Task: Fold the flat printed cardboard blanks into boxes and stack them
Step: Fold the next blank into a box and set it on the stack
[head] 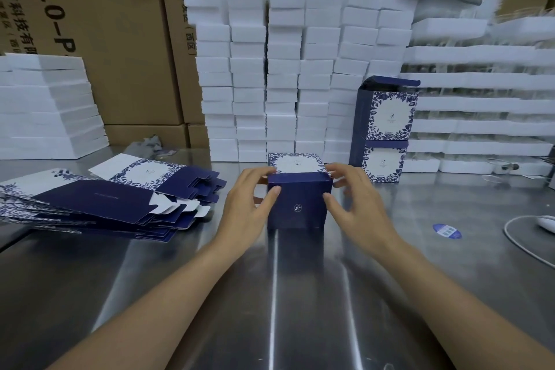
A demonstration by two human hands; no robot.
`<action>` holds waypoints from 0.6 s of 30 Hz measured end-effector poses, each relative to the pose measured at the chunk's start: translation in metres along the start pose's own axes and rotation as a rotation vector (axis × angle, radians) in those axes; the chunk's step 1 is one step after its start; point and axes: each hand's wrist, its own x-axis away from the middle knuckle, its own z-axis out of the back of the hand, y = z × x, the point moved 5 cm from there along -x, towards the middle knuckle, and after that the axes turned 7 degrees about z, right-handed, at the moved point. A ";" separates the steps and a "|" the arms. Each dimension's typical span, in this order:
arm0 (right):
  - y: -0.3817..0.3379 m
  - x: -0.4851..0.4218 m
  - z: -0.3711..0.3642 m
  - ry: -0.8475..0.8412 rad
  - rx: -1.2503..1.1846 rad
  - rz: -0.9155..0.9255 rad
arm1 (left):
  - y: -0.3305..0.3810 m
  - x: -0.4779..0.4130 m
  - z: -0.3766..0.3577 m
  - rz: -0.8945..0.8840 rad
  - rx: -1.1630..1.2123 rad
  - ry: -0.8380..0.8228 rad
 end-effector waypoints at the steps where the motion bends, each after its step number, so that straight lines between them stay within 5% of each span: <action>1: 0.000 0.000 -0.001 -0.016 -0.010 0.001 | -0.001 0.000 0.000 0.023 0.024 0.016; 10: -0.028 -0.002 -0.008 -0.089 0.170 0.207 | 0.003 -0.002 0.011 0.178 0.116 0.208; 18: -0.076 0.001 -0.008 -0.018 0.320 0.605 | 0.058 0.006 0.014 -0.132 -0.077 0.230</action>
